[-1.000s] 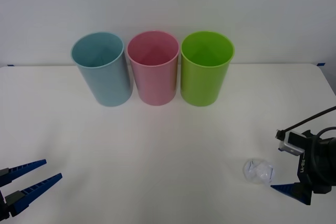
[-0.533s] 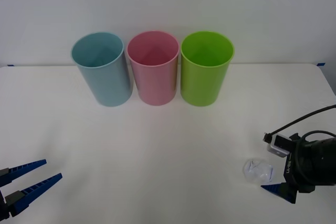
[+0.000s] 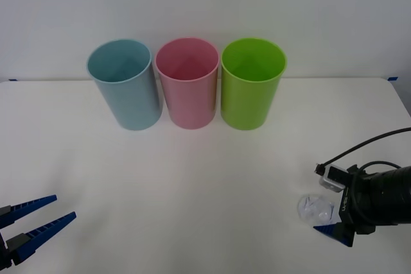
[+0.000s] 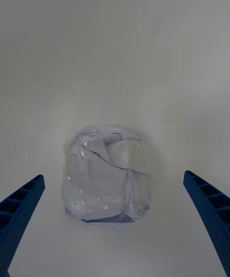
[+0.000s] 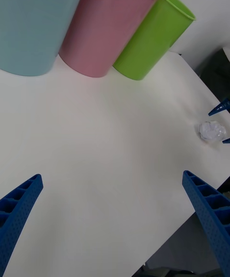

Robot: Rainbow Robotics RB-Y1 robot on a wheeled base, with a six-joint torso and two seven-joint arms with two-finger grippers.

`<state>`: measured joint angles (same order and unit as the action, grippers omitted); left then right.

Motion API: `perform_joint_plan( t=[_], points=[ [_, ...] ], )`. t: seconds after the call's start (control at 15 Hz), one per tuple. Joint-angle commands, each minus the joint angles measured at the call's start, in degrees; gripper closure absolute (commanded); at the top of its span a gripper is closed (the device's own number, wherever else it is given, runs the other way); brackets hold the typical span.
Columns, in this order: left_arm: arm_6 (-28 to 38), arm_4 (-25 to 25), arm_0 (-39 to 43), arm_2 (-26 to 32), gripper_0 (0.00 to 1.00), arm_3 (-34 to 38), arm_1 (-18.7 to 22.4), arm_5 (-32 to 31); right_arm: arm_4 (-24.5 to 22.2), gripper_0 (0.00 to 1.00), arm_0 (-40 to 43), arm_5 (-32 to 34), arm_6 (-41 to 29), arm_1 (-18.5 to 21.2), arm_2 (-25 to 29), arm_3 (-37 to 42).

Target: Put cans in the blue bin and PET bottles in the pink bin and trash in the green bin.

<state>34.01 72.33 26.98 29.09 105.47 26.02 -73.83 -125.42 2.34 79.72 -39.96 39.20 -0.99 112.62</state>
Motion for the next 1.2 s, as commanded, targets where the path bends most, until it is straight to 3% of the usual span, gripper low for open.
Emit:
perform_joint_plan(
  t=[0.07,1.2],
  points=[
    [0.0,0.0,0.0,0.0,0.0,0.0,0.0,0.0,-0.1,0.0,-0.1,0.0,0.5,-0.1,-0.7,-0.8],
    [0.0,0.0,0.0,0.0,0.0,0.0,0.0,0.0,-4.1,0.0,-1.6,-0.3,1.0,-4.2,-2.4,-3.9]
  ],
)
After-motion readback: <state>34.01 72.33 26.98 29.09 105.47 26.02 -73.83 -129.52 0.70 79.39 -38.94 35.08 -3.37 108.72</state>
